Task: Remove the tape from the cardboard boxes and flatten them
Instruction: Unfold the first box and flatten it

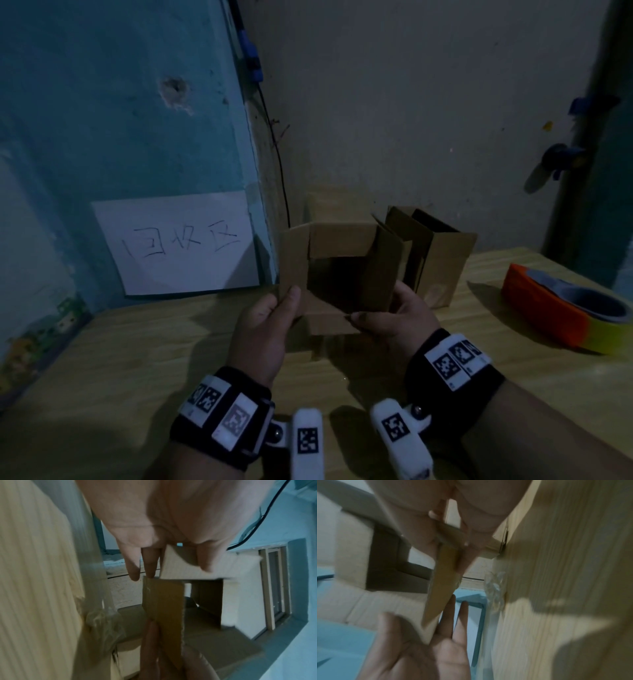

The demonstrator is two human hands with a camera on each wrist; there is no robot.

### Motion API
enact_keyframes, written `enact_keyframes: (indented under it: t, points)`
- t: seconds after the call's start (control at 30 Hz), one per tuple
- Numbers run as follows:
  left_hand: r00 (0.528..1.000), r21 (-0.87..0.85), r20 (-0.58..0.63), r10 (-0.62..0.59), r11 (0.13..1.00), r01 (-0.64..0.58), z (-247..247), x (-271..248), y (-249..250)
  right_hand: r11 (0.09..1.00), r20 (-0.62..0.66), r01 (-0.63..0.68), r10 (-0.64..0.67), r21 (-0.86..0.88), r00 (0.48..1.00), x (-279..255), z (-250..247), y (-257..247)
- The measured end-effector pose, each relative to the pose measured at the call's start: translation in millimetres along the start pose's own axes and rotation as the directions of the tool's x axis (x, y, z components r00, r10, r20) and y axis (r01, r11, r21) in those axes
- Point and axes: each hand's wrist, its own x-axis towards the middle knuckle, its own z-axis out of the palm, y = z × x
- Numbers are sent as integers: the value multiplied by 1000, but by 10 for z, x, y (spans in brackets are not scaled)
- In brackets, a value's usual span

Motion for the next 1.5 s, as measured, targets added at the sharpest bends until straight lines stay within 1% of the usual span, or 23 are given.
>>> enact_keyframes:
  t: [0.07, 0.17, 0.2, 0.3, 0.37, 0.43, 0.5, 0.57, 0.6, 0.63, 0.7, 0.8, 0.9, 1.0, 1.1, 1.17, 1.27, 1.4, 1.47, 1.5]
  points:
    - [1000, -15, -21, 0, 1000, 0, -12, 0, 9, 1000, 25, 2, -2, 17, 1000, -30, 13, -41]
    - [998, -49, -30, -50, 998, 49, -16, -9, 30, 1000, 37, 12, -13, 18, 999, -51, 21, -57]
    - [998, -56, -48, -51, 997, 48, -18, -15, 37, 1000, 39, 15, -16, 12, 999, -47, 18, -49]
    - [993, -61, -113, 34, 997, -41, -28, -2, 42, 1000, 38, 0, 0, -9, 999, -31, 15, -39]
    - [973, -54, -195, 123, 989, -136, -57, 24, 30, 1000, 37, -18, 18, -7, 999, -19, 9, -37]
    - [936, 21, -275, 220, 975, -223, -100, 58, 4, 1000, 26, -18, 19, -12, 999, -21, 15, -35]
    - [889, 164, -331, 316, 947, -275, -155, 90, -11, 999, 9, -8, 8, -42, 1000, -21, 23, -22]
    - [836, 327, -346, 425, 890, -317, -207, 124, -30, 998, -5, -1, 1, -65, 1000, -27, 35, -23]
    - [820, 394, -335, 464, 860, -325, -222, 135, -36, 998, -4, -2, 2, -69, 1000, -28, 39, -26]
    - [817, 441, -316, 482, 837, -323, -234, 144, -42, 998, 2, -7, 7, -68, 1000, -30, 44, -35]
    - [837, 477, -289, 465, 828, -296, -233, 149, -34, 997, 15, -13, 14, -77, 1000, -35, 45, -49]
    - [857, 426, -287, 428, 858, -285, -201, 130, -24, 996, 6, -2, 3, -94, 1000, -35, 48, -50]
    - [854, 367, -294, 430, 876, -314, -167, 107, -20, 995, -25, -1, -1, -97, 1000, -27, 60, -29]
    - [843, 263, -343, 414, 904, -337, -160, 99, 1, 996, -64, 16, -22, -91, 998, -10, 48, -6]
    - [863, 154, -393, 318, 948, -280, -158, 79, 50, 998, -76, -10, 6, -56, 997, -5, 51, 3]
    - [873, 98, -406, 271, 962, -254, -153, 64, 69, 999, -74, -35, 33, -25, 997, 9, 40, 3]
    - [869, 65, -424, 255, 966, -251, -144, 58, 66, 995, -31, -88, 90, 36, 995, -4, 30, -43]
    - [843, 10, -486, 232, 965, -260, -160, 77, 52, 977, 62, -124, 115, 173, 991, 18, 48, -68]
    - [841, -50, -511, 178, 971, -235, -156, 74, 83, 969, 85, -137, 122, 205, 989, 43, 74, -45]
    - [833, -96, -535, 142, 969, -227, -155, 69, 104, 966, 86, -143, 128, 216, 988, 58, 84, -35]
